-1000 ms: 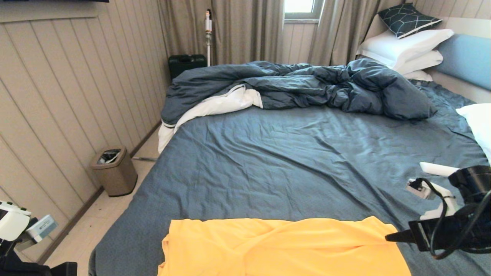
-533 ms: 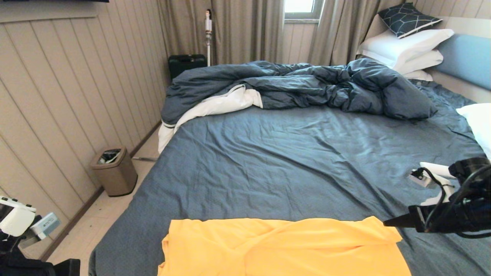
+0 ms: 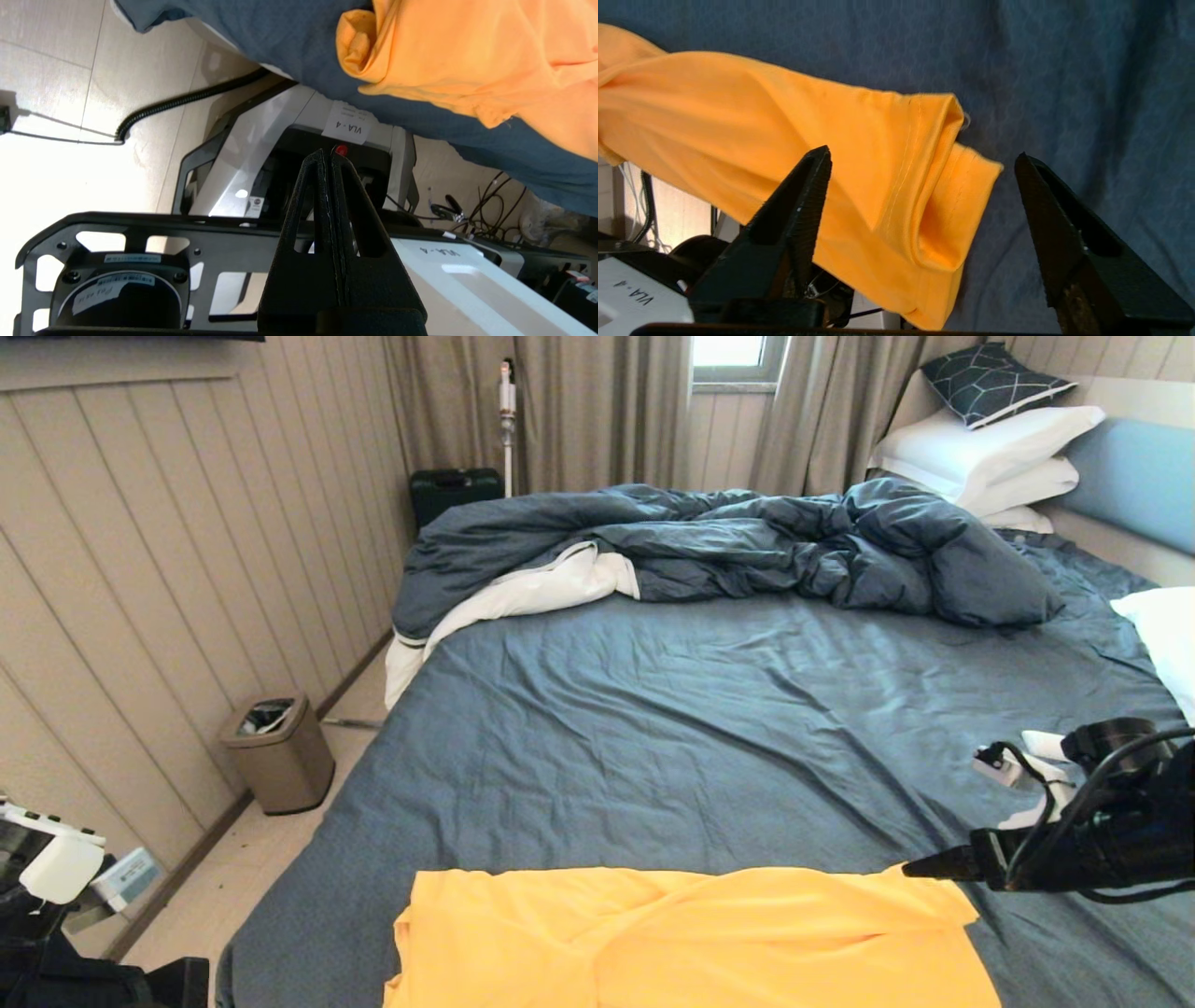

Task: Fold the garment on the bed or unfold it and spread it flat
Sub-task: Fold the yellow T-shirt

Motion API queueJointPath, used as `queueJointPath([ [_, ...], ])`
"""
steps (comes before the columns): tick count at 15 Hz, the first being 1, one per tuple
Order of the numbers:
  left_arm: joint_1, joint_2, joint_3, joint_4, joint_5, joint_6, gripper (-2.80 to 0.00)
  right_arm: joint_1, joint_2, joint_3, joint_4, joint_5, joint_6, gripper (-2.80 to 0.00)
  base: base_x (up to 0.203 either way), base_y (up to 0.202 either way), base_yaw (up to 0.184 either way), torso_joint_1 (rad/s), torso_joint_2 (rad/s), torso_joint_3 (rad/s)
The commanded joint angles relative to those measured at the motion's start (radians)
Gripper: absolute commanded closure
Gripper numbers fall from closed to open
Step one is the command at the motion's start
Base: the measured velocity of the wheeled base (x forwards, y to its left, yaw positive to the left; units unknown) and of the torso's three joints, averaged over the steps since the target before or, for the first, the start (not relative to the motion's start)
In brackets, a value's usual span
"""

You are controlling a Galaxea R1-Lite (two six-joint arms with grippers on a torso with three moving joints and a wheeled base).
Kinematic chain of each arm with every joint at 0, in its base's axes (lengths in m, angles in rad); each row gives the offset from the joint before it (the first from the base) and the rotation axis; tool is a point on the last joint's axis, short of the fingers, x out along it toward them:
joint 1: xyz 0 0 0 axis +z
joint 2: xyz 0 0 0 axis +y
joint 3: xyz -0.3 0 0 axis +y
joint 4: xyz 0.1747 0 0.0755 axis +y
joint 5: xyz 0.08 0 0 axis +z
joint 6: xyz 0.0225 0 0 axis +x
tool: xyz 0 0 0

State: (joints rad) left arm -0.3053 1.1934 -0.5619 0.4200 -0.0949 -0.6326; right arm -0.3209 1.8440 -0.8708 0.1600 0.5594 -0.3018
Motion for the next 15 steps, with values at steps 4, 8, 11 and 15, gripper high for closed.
queueJointPath([
  [4,0.000,0.011,0.005,0.000,-0.002,-0.004,0.00,-0.004,0.012,-0.029,-0.025,0.002,0.000,-2.80,0.000,0.000,0.000,0.000,0.00,0.000],
  [8,0.000,0.022,0.005,0.000,-0.015,-0.007,0.00,0.045,0.035,-0.001,-0.027,0.004,0.000,-2.80,0.000,0.000,0.000,0.000,0.00,0.000],
  [11,0.000,0.033,0.005,-0.005,-0.014,-0.007,0.00,0.069,0.038,0.001,-0.028,0.002,0.003,-2.80,0.000,0.000,0.000,0.000,0.00,0.000],
  [15,0.000,0.049,0.014,-0.014,-0.016,-0.009,0.00,0.081,0.053,0.003,-0.086,-0.001,0.002,-2.80,0.000,0.000,0.000,0.000,0.00,0.000],
])
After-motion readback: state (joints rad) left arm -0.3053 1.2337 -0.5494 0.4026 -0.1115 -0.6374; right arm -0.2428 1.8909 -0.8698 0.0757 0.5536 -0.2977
